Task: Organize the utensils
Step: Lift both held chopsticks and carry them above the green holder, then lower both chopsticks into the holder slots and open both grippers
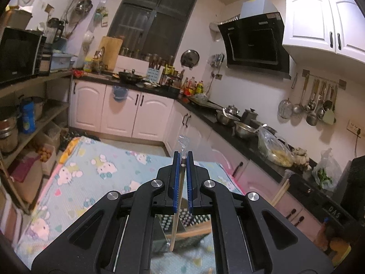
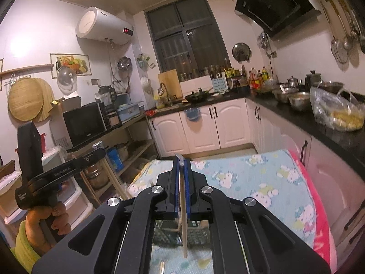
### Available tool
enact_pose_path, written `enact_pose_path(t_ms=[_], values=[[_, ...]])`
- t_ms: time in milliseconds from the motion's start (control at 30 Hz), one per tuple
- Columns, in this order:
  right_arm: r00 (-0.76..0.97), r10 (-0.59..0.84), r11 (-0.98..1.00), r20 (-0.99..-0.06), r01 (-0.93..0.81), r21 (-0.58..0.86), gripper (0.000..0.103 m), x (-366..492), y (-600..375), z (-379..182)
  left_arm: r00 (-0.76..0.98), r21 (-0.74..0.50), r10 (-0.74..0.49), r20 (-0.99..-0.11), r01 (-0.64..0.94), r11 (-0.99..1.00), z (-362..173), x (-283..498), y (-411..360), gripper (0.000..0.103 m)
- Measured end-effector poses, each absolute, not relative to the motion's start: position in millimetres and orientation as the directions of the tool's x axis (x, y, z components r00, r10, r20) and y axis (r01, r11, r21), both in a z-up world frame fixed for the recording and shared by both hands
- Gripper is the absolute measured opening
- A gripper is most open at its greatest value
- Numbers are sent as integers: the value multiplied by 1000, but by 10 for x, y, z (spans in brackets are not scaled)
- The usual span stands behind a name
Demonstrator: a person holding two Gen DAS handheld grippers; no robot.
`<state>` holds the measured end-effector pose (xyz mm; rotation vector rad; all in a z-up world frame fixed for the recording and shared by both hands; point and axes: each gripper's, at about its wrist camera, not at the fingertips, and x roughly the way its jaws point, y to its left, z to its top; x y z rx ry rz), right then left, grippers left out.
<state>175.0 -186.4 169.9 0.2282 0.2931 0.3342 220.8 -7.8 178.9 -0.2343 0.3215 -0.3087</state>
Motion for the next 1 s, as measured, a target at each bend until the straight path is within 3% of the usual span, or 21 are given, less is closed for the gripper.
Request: enact_pose_path(t_ms=[400, 1000], values=[[934, 317, 937, -164, -282, 204, 4, 2000, -1819, 2050, 943, -202, -232, -238, 186, 962, 1780, 2376, -77, 1], [947, 288, 946, -143, -259, 193, 4, 2468, -1781, 2011, 933, -237, -228, -278, 163, 958, 1344, 2581, -79, 1]])
